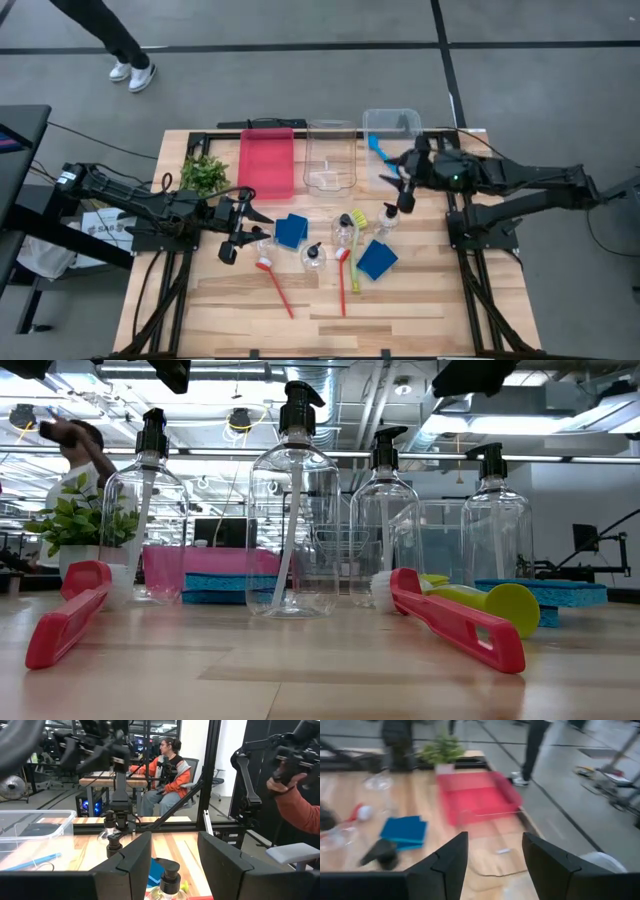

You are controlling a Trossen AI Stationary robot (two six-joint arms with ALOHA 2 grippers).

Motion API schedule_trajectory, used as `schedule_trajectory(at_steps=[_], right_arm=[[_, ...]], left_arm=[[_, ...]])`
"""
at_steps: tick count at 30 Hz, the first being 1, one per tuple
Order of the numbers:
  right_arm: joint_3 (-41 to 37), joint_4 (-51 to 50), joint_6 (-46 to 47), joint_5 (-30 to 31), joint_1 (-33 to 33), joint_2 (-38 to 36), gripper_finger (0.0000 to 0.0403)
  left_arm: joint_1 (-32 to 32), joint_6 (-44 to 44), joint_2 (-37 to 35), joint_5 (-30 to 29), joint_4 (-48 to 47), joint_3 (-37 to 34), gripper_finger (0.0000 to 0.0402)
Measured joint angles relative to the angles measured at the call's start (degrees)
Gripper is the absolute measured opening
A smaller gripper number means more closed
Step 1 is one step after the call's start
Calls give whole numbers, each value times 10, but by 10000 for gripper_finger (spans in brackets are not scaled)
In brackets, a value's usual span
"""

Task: Pick & Place Kitchen Sink Supplies
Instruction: Put the red dishwashing brush into the white transparent bin

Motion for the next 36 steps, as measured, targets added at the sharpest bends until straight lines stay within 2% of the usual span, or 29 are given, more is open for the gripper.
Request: schedule_trajectory(at_steps=[8, 14, 19, 26, 29, 36], right_arm=[[-22, 27, 24, 1, 70, -6, 182], [-110, 129, 24, 37, 115, -66, 182], [-193, 217, 24, 37, 149, -114, 182], [-285, 358, -12, 35, 197, -132, 182], [-303, 396, -42, 35, 214, -132, 182], [-303, 407, -52, 35, 229, -132, 182]], left_arm=[[0, 0, 0, 0, 0, 0, 163], [0, 0, 0, 0, 0, 0, 163], [0, 0, 0, 0, 0, 0, 163], [0, 7, 30, 0, 12, 0, 163], [0, 17, 55, 0, 36, 0, 163], [0, 65, 105, 0, 77, 10, 163]])
